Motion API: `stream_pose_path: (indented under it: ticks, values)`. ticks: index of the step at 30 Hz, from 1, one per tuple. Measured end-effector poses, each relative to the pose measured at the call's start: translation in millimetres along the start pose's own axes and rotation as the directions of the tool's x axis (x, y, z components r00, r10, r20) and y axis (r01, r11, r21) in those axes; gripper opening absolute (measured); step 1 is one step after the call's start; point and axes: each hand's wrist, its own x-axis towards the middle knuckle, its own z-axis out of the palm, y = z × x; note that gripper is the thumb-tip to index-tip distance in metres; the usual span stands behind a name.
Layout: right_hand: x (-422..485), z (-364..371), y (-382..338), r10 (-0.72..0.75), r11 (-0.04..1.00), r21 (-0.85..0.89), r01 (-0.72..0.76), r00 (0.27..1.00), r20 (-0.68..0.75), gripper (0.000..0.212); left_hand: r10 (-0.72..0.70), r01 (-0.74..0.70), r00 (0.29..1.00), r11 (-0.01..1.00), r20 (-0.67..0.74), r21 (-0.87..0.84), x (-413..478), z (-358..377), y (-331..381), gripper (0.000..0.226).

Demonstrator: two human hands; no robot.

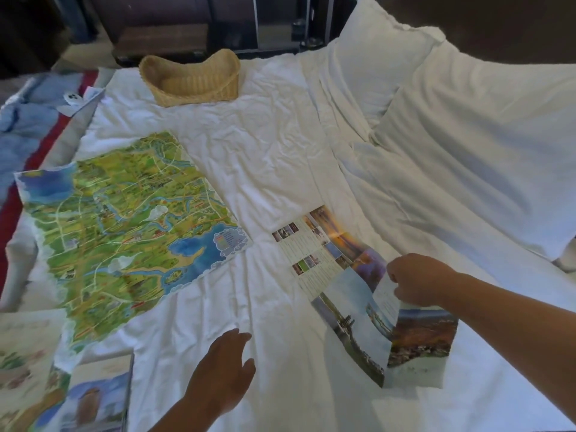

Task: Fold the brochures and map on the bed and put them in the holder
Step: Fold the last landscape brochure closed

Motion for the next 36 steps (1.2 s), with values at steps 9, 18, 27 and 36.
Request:
stream_pose_path:
  ticks: [9,18,27,36]
  values:
    - [-15,25,35,0.05,0.994,0.093,-0.051,0.999,0.015,0.02,0.048,-0.051,0.997,0.998,0.064,0.038,24,19,38,0.053]
    - [-13,61,78,0.021,0.988,0.155,-0.017,0.999,-0.024,0.029,0.178,-0.184,0.977,0.982,0.113,0.04,128,39,138,0.051]
    - [-29,102,101,-0.052,0.966,0.249,0.075,0.994,-0.098,0.025,0.352,-0.384,0.923,0.862,0.156,0.332,285,74,237,0.073]
    - [-30,112,112,0.029,0.934,0.358,0.018,0.992,-0.125,0.03,0.366,-0.431,0.902,0.739,0.228,0.518,291,61,223,0.026]
